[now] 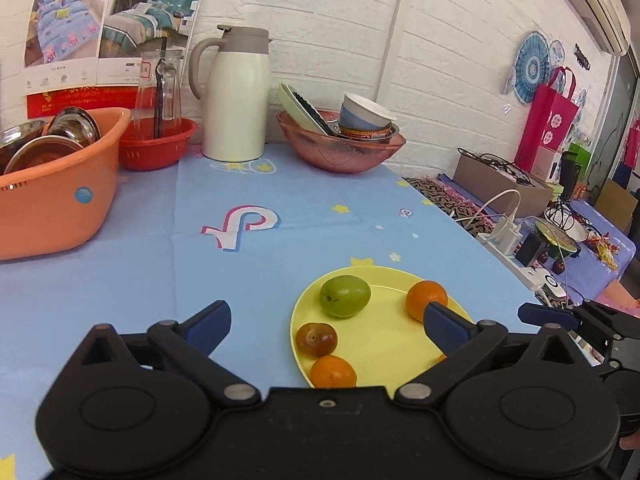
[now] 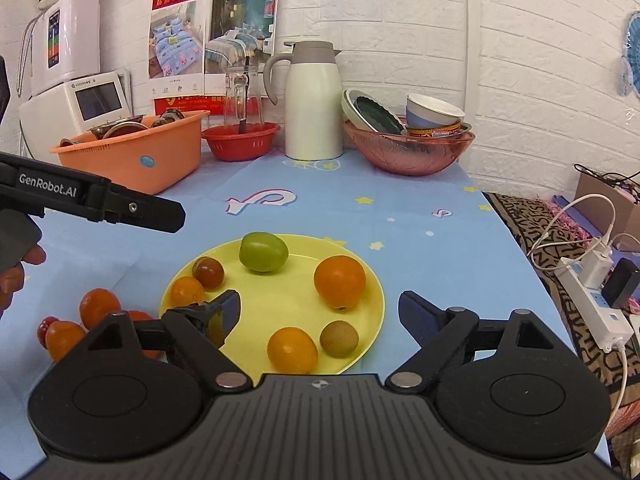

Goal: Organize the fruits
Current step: 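Place the kiwi fruit and jujube on the yellow plate and open both tools, then grasp the large green guava with the right tool while the left tool grasps an orange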

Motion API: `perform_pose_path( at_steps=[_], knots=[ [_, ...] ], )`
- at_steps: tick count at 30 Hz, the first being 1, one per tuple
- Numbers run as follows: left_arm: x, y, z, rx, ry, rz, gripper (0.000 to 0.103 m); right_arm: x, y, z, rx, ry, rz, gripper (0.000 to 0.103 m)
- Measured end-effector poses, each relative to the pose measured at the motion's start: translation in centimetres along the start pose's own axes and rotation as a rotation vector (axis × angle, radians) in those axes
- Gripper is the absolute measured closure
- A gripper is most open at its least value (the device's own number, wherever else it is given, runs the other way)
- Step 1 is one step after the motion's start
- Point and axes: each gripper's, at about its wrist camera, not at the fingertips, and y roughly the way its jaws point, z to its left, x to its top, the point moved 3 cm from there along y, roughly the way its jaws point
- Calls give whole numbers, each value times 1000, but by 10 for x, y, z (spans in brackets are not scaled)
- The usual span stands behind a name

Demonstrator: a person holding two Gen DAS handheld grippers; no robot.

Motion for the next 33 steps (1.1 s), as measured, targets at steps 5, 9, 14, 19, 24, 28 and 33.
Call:
perform_pose_path(
  at_steps=[5,9,14,19,24,28,33],
  knots=[
    [-17,-29,1,13,-30,-11,0,-10,-16,12,27,21,-1,0],
    [-36,-46,2,21,-64,13,0,-19,-26,23,52,34,5,0],
    [-57,-66,4,39,-88,19,0,-28,-34,37,92,59,10,0],
    [-75,-81,7,62,-76,28,0,-35,-38,52,120,42,22,0],
    [-94,-93,14,77,-90,42,0,-41,-43,65,154,30,31,0],
    [-104,-98,18,81,-94,43,0,-45,-42,78,183,-3,52,0],
    [-109,-103,23,81,-107,37,0,-48,-35,94,204,-31,85,0]
  ],
)
